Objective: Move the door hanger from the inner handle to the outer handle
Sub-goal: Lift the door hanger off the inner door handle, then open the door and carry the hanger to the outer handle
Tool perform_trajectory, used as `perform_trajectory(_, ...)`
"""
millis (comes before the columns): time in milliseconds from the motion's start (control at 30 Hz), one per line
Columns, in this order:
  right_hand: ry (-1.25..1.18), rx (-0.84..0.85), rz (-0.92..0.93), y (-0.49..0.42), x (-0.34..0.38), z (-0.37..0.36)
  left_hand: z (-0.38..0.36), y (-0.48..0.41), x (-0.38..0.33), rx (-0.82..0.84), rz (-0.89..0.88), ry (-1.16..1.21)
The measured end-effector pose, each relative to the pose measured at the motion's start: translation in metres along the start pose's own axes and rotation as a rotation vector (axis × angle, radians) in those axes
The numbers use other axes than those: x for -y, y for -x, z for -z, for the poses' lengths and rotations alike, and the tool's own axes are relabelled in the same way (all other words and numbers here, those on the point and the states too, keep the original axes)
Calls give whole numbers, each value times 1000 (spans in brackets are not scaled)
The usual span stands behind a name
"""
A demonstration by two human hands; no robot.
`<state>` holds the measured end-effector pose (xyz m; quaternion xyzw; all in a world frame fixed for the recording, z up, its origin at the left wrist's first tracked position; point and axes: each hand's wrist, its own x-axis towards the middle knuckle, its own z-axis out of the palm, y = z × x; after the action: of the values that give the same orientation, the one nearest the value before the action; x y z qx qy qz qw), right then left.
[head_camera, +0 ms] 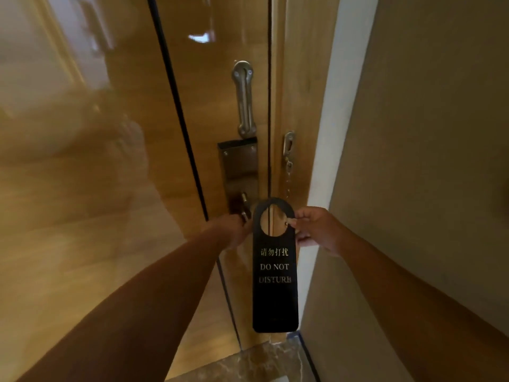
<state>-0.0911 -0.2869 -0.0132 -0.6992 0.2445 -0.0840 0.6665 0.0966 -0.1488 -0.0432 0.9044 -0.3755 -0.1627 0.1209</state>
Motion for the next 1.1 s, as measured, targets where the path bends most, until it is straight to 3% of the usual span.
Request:
perform_trajectory(100,-16,-92,-40,5,-11,24,-22,-15,8,-53,82,178)
perform_trajectory(267,-33,-125,-80,7,-37,35,-61,-11,16,-181,155,843)
perform_trajectory(333,-37,-124,-112,4,-48,34,-69,-13,15,-190,164,958)
perform_trajectory(600,-28,-19,-171,-6,-72,25,-71,-6,12,-209,166,1036)
perform_trajectory(900,-305,91,-122,3,-40,-3,-51,24,9,-184,104,569)
perform_trajectory(1100,-289,36,-79,49,-17,-13,-82,74,11,-144,59,608)
